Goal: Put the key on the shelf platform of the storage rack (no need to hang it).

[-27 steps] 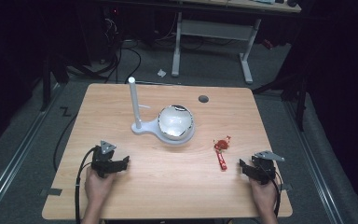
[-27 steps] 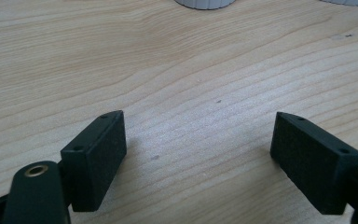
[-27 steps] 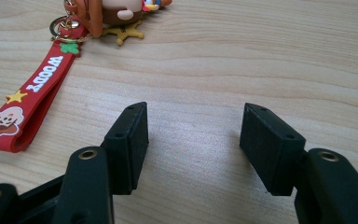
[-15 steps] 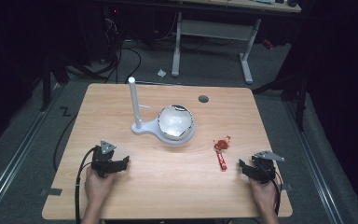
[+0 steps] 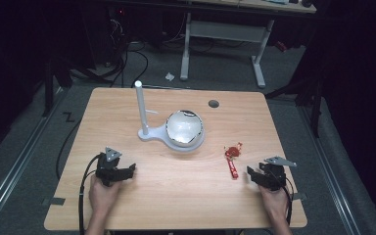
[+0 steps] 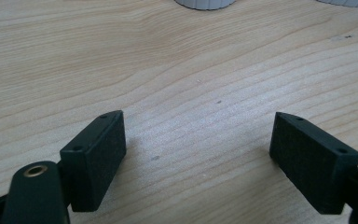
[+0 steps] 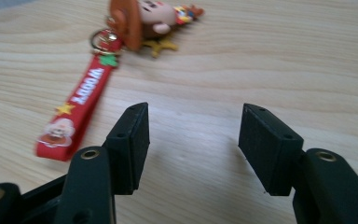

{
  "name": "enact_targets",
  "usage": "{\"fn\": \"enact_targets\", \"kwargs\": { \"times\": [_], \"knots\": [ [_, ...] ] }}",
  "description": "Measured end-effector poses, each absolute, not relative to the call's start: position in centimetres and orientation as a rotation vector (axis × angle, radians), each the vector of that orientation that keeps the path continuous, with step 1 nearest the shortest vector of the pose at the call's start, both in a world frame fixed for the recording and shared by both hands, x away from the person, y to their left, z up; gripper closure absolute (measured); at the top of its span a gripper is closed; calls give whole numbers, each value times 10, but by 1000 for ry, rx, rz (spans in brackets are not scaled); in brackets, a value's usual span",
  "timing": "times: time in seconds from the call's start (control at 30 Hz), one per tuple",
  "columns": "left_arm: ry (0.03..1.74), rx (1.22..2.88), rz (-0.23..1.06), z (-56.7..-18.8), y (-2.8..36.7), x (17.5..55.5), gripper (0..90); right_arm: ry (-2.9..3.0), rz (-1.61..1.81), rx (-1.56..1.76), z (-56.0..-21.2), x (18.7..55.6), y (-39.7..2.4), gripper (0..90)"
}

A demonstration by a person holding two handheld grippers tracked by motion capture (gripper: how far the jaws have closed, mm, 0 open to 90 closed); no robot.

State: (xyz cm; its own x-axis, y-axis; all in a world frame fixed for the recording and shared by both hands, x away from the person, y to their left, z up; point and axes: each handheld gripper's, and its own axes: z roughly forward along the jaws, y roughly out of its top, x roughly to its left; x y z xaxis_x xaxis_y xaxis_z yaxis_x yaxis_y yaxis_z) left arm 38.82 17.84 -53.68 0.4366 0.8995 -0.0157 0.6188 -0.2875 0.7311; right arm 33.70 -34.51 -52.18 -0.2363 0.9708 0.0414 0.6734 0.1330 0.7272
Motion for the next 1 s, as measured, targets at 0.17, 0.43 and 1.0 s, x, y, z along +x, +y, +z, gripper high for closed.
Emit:
{"fn": "enact_targets", "kwargs": {
  "times": [0.17,0.43,1.0],
  "knots": [
    [1273,2017,534,-537,178,388,188,2011,915,1556,-519,343,-335,419],
    [1272,2018,535,-537,178,388,188,2028,949,1554,-518,352,-323,381],
    [1273,2016,535,-537,178,388,188,2047,937,1537,-513,379,-299,244]
  ]
}}
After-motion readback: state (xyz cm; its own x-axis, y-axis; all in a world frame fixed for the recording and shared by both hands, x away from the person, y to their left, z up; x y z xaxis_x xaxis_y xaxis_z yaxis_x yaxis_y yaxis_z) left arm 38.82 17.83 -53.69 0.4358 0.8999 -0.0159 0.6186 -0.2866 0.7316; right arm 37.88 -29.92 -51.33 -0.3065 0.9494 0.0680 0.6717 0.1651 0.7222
